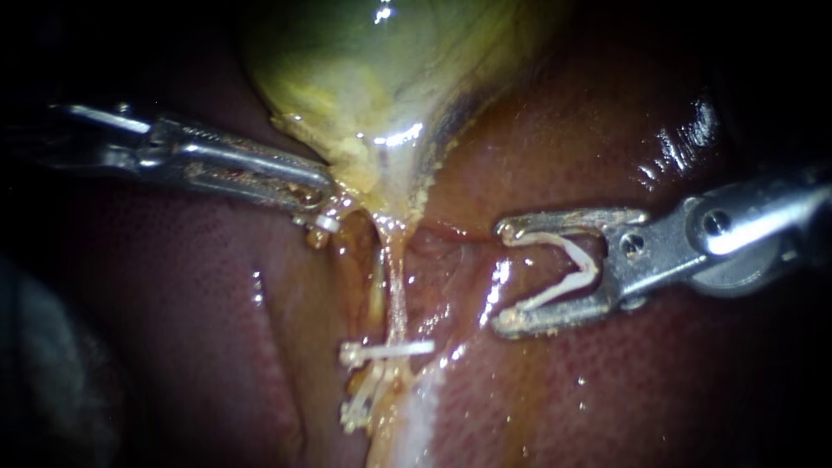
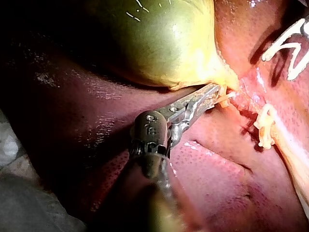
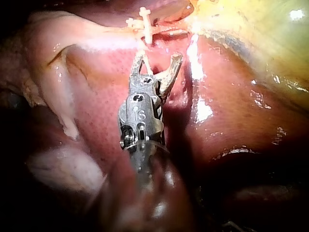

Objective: Clipping second clip right tube

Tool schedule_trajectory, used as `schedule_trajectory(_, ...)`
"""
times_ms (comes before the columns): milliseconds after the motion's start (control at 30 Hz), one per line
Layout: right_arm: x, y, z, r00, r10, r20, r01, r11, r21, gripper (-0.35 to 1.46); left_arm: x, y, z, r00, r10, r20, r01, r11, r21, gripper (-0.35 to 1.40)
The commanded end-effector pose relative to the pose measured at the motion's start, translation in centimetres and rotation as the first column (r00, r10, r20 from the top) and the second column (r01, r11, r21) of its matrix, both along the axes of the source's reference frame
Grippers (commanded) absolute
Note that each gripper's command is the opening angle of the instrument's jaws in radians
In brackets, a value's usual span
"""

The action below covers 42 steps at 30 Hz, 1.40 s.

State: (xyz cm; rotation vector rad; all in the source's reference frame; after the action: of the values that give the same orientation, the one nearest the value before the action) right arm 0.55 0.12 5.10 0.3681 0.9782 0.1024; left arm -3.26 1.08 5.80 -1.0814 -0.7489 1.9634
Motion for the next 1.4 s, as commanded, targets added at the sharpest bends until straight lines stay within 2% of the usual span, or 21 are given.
schedule_trajectory(33,0.00,0.00,0.00,1.0000,0.000,0.000,0.000,1.000,0.000,0.50,0.00,0.00,0.00,1.0000,0.001,0.001,-0.001,1.000,0.001,-0.35)
schedule_trajectory(200,0.00,0.00,0.00,1.0000,0.000,0.000,0.000,1.000,0.000,0.50,0.03,0.01,-0.02,1.0000,0.002,0.002,-0.002,1.000,0.002,-0.35)
schedule_trajectory(300,0.00,0.00,0.00,1.0000,0.000,0.000,0.000,1.000,0.000,0.50,0.10,0.03,-0.09,1.0000,0.006,0.006,-0.007,1.000,0.006,-0.35)
schedule_trajectory(433,0.00,0.00,0.00,1.0000,0.000,0.000,0.000,1.000,0.000,0.50,0.28,0.08,-0.28,1.0000,0.003,0.005,-0.003,1.000,0.008,-0.35)
schedule_trajectory(567,0.00,0.00,0.00,1.0000,0.001,0.000,-0.001,1.000,0.000,0.50,0.52,0.15,-0.57,0.9999,-0.012,-0.006,0.012,1.000,0.008,-0.35)
schedule_trajectory(700,0.01,0.01,-0.01,1.0000,0.001,0.000,-0.001,1.000,0.001,0.50,0.65,0.19,-0.78,0.9995,-0.031,-0.006,0.031,0.999,0.009,-0.35)
schedule_trajectory(867,0.03,0.02,-0.03,1.0000,0.005,-0.004,-0.005,1.000,0.003,0.50,0.65,0.19,-0.80,0.9994,-0.034,-0.005,0.034,0.999,0.009,-0.35)
schedule_trajectory(1067,0.20,0.01,-0.06,0.9989,0.041,-0.025,-0.039,0.997,0.074,0.50,0.65,0.18,-0.80,0.9994,-0.035,-0.006,0.035,0.999,0.008,-0.35)
schedule_trajectory(1200,0.38,0.01,-0.07,0.9956,0.076,-0.055,-0.068,0.989,0.135,0.50,0.64,0.18,-0.80,0.9994,-0.035,-0.006,0.035,0.999,0.008,-0.35)
schedule_trajectory(1400,0.65,0.00,-0.04,0.9941,0.091,-0.059,-0.076,0.973,0.219,0.49,0.62,0.17,-0.80,0.9993,-0.037,-0.007,0.037,0.999,0.008,-0.35)
